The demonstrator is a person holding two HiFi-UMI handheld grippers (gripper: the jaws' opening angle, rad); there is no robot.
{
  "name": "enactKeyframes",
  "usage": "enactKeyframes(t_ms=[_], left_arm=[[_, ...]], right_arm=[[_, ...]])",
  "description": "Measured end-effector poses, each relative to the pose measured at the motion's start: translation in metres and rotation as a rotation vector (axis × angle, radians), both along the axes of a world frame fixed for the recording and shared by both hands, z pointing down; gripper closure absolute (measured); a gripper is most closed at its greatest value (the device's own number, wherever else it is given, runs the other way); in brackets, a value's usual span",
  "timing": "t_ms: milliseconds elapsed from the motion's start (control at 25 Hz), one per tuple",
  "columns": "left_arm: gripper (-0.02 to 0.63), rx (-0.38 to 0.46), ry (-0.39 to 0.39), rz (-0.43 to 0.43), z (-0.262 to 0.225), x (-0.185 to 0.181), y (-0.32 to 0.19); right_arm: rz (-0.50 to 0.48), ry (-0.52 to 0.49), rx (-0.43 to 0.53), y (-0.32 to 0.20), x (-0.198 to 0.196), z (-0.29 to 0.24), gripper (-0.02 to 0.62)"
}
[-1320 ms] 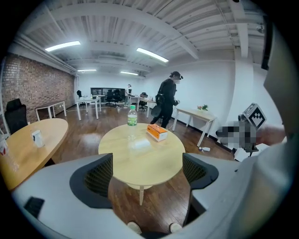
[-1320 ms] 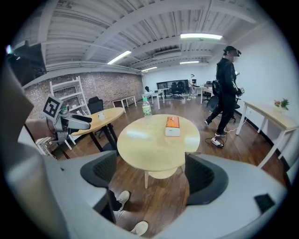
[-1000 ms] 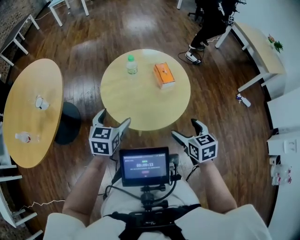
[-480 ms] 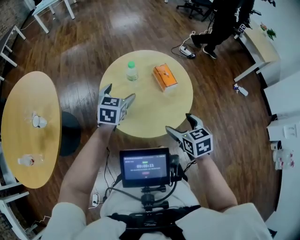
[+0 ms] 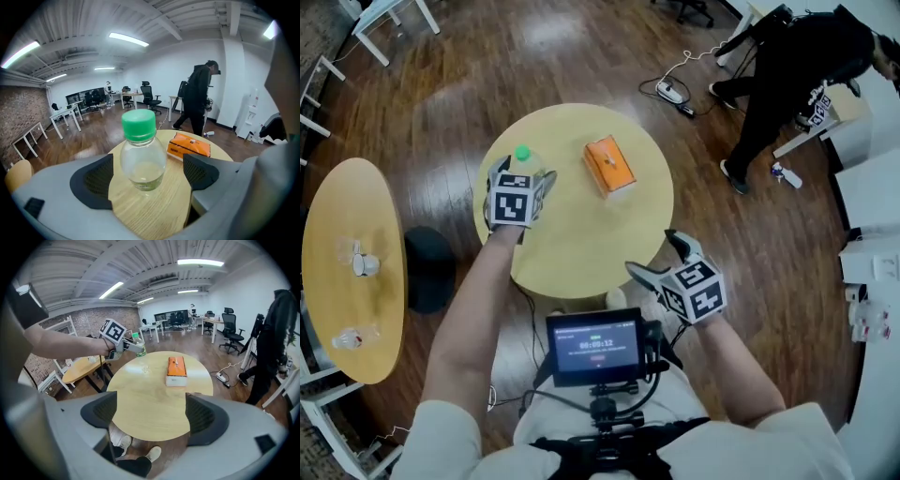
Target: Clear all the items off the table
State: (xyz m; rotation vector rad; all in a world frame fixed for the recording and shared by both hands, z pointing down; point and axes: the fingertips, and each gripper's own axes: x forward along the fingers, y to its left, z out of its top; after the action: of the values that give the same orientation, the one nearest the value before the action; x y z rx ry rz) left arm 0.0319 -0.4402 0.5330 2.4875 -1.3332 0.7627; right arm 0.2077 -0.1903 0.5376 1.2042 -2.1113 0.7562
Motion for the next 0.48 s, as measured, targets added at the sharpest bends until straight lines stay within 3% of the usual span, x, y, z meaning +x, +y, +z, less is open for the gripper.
enactKeyframes(t_ms=[80,160,280,480], left_arm=[[0.143,0.004,-0.036,-0.028,0.011,0.001,-0.009],[0.279,0.025,-0.049,-0.075,0.009,-0.003,-0.016],[0.295,0.058,-0.059,-0.135,0.002,-0.012,-0.015],[0.304,0.085,-0.06,-0.157,-0.018,-0.022,0.01]], right_arm=[[-0.011,-0.005,-0.018,0.002,0.012,0.006,0.126],[-0.031,0.005,-0.024,0.0,0.026,0.008,0.126],[-0.059,0.009,-0.023,-0.005,0.041,0.009,0.126],[-0.094,-0.026,-0.003,-0.015,0.043,0.009,0.13]])
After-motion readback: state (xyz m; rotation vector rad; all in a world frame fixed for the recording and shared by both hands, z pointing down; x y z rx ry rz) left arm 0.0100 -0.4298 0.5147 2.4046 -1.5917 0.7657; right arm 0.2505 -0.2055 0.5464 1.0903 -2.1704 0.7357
